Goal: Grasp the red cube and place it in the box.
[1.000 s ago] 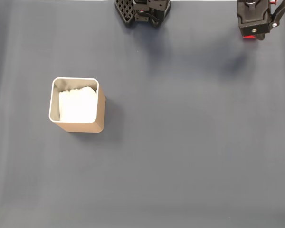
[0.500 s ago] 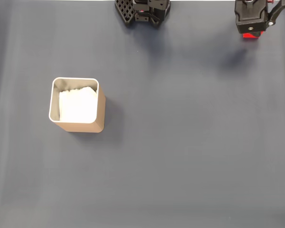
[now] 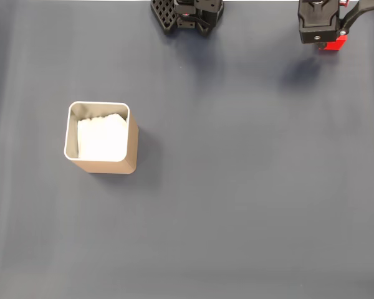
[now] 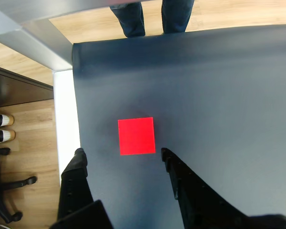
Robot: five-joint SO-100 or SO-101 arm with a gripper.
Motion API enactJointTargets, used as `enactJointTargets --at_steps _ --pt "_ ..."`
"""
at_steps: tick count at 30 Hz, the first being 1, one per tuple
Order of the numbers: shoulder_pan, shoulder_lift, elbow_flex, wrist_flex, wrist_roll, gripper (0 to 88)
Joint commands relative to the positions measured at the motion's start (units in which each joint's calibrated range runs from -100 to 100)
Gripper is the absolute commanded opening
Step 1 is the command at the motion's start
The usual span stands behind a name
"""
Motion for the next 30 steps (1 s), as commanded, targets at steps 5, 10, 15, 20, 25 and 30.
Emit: enactJointTargets --at_steps 5,10,15,20,25,30 --pt "1.17 -0.91 -0.86 -2.64 0.68 39.1" --pt "2.59 0.04 -1.14 -3.62 1.42 39.2" --pt "2.88 0.82 -0.95 -4.85 1.51 39.3" --pt "2.24 2.03 -0.77 -6.17 1.12 39.4" --pt "1.53 3.5 -0.68 -7.23 0.54 39.4" --pt "0.96 4.8 -0.77 -8.46 0.34 39.4"
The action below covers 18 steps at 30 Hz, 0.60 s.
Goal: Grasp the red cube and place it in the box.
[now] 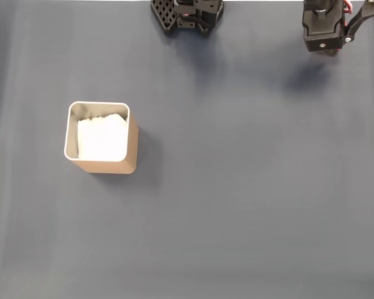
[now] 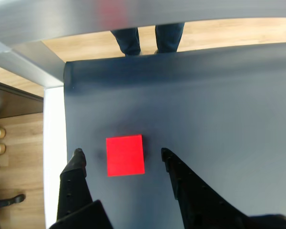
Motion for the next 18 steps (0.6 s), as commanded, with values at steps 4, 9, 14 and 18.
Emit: enactJointTargets --at_steps 4,9,14,18 --pt "-0.54 1.2 -1.14 -1.56 -0.54 39.4" --pt "-0.61 2.15 -0.95 -2.3 -0.73 39.5" --pt "-0.89 2.67 -0.68 -2.71 -0.93 39.5" --pt "-1.18 2.93 -0.41 -2.79 -1.22 39.5"
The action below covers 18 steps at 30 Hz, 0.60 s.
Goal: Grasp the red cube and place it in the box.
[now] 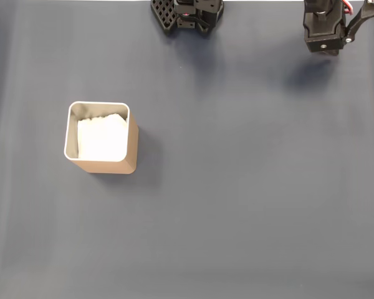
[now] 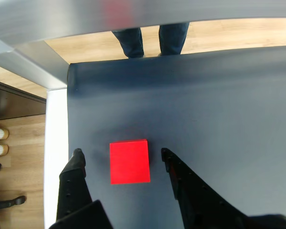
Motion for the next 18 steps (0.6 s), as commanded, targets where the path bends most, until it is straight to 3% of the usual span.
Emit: enactJointTargets --at_steps 1,18 --pt "-0.5 -0.1 -0.32 -1.01 -0.73 39.5" --pt "-2.91 -1.31 2.06 -1.5 -2.54 39.5"
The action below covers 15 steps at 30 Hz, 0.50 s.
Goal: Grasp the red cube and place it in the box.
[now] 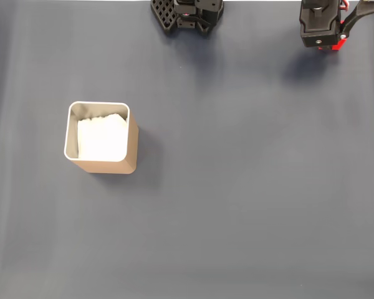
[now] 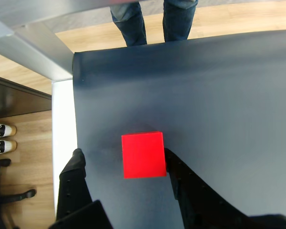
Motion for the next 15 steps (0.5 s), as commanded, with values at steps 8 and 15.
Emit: enactJointTargets --at_steps 8,15 --pt "0.13 -1.66 0.23 -0.77 0.05 39.5" --pt "0.2 -1.66 0.33 -0.93 0.0 39.5"
